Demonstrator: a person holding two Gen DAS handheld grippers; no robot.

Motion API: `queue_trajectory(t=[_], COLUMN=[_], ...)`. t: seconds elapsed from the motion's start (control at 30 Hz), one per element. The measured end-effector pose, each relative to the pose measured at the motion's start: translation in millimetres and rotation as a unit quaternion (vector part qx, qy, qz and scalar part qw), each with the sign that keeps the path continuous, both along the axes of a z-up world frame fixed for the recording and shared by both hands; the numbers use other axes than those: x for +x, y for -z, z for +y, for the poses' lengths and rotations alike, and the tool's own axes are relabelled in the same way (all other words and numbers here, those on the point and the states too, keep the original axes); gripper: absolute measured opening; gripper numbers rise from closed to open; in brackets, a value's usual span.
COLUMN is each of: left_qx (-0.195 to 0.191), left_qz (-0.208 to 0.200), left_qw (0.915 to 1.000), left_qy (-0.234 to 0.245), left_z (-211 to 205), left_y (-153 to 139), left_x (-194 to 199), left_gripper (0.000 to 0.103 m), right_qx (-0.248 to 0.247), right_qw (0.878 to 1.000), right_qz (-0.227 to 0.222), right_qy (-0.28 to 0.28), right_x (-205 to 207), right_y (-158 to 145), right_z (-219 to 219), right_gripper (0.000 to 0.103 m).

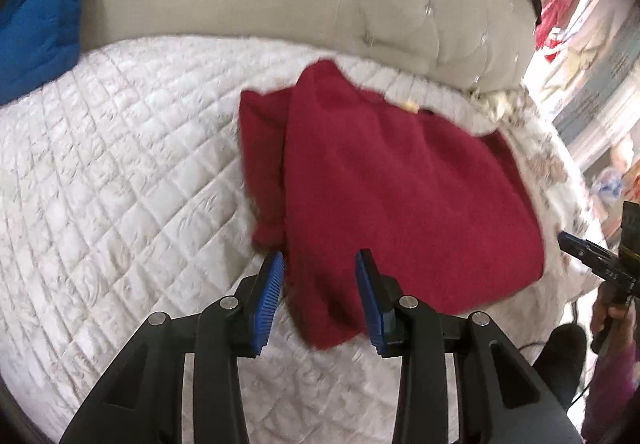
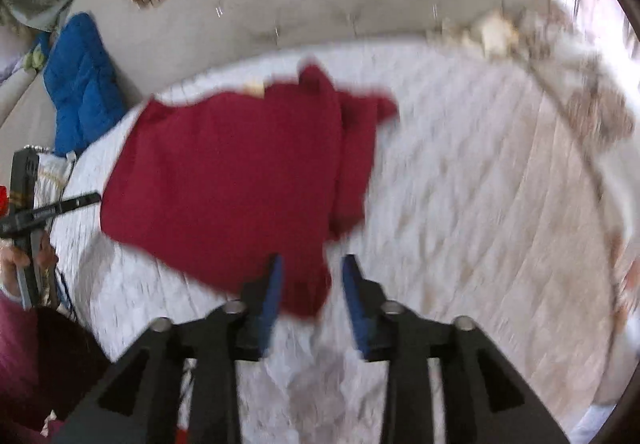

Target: Fold small clothes

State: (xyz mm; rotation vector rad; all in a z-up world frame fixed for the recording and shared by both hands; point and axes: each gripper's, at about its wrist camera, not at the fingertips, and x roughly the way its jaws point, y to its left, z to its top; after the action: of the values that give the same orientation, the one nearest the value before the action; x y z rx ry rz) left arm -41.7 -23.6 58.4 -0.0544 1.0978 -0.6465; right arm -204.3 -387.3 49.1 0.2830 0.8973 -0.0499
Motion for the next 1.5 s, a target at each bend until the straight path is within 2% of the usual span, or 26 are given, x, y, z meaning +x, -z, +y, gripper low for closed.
queue_trajectory(t=[0.13,0.27,0.33,0.37,0.4,0.43,0.57,0.63,0.67,0.73,0.8,0.9,1.0,1.1,1.2,1.27,1.4,1.5], left_qx=[0.008,0.036,0.048,0.055,0.06,0.061,0.065,0.066,0.066,0.066,0.066,0.066,0.066,0.067,0.067,0.066,0.059,0.039], left_qz=[-0.011,-0.008,0.0,0.005,0.01,0.014,0.018,0.016,0.016,0.016,0.015,0.013,0.01,0.008,0.007,0.008,0.009,0.021], left_qw=[0.9999,0.9991,0.9985,0.998,0.9976,0.9974,0.997,0.9969,0.9969,0.9969,0.9969,0.9969,0.997,0.997,0.9971,0.9972,0.9976,0.9981], left_qy=[-0.008,-0.018,-0.025,-0.03,-0.034,-0.036,-0.039,-0.038,-0.039,-0.04,-0.04,-0.04,-0.04,-0.038,-0.035,-0.036,-0.037,-0.042], left_z=[-8.1,-17.6,-20.6,-20.5,-20.5,-21.0,-21.9,-23.8,-24.1,-25.3,-27.0,-26.2,-25.4,-24.2,-22.7,-22.6,-18.2,-4.8], left_y=[-0.1,11.6,19.5,23.7,27.4,29.7,31.4,30.7,30.6,30.9,31.2,31.7,32.5,31.9,31.5,31.5,29.1,25.5], left_x=[4.9,10.9,14.5,18.1,22.0,24.4,31.3,32.3,33.0,33.7,34.1,33.1,32.6,31.5,30.4,31.0,33.0,35.0], left_gripper=[0.019,0.019,0.019,0.019,0.019,0.019,0.021,0.021,0.021,0.021,0.021,0.021,0.021,0.021,0.021,0.021,0.021,0.021], right_qx=[-0.018,-0.044,-0.053,-0.053,-0.056,-0.061,-0.03,-0.035,-0.029,-0.008,0.017,0.028,0.0,-0.007,-0.013,-0.017,0.004,0.044], right_qw=[0.999,0.999,0.998,0.998,0.998,0.997,0.996,0.996,0.997,0.999,0.999,0.995,0.99,0.987,0.986,0.987,0.988,0.989], right_qz=[-0.032,0.002,0.018,0.022,0.023,0.025,0.021,0.01,-0.003,-0.02,-0.025,-0.025,-0.028,-0.017,0.002,0.012,0.029,0.024], right_qy=[0.001,-0.004,0.008,0.017,0.035,0.05,0.081,0.083,0.074,0.043,-0.017,-0.093,-0.138,-0.157,-0.165,-0.162,-0.15,-0.137], right_x=[57.2,126.9,150.9,159.1,166.9,171.3,172.3,170.2,169.3,172.6,184.0,203.6,224.5,248.9,268.2,278.4,296.3,292.9], right_y=[-5.3,16.9,33.7,40.3,49.5,54.8,55.5,43.5,35.7,24.3,17.4,14.4,16.1,26.6,41.3,51.2,69.5,62.3], right_z=[13.2,20.1,5.0,-3.2,-14.0,-21.2,-34.3,-23.4,-14.0,8.5,44.2,99.4,147.6,177.4,198.6,204.9,206.7,194.7], right_gripper=[0.044,0.044,0.044,0.042,0.035,0.023,0.021,0.027,0.031,0.051,0.052,0.052,0.052,0.051,0.041,0.041,0.041,0.041])
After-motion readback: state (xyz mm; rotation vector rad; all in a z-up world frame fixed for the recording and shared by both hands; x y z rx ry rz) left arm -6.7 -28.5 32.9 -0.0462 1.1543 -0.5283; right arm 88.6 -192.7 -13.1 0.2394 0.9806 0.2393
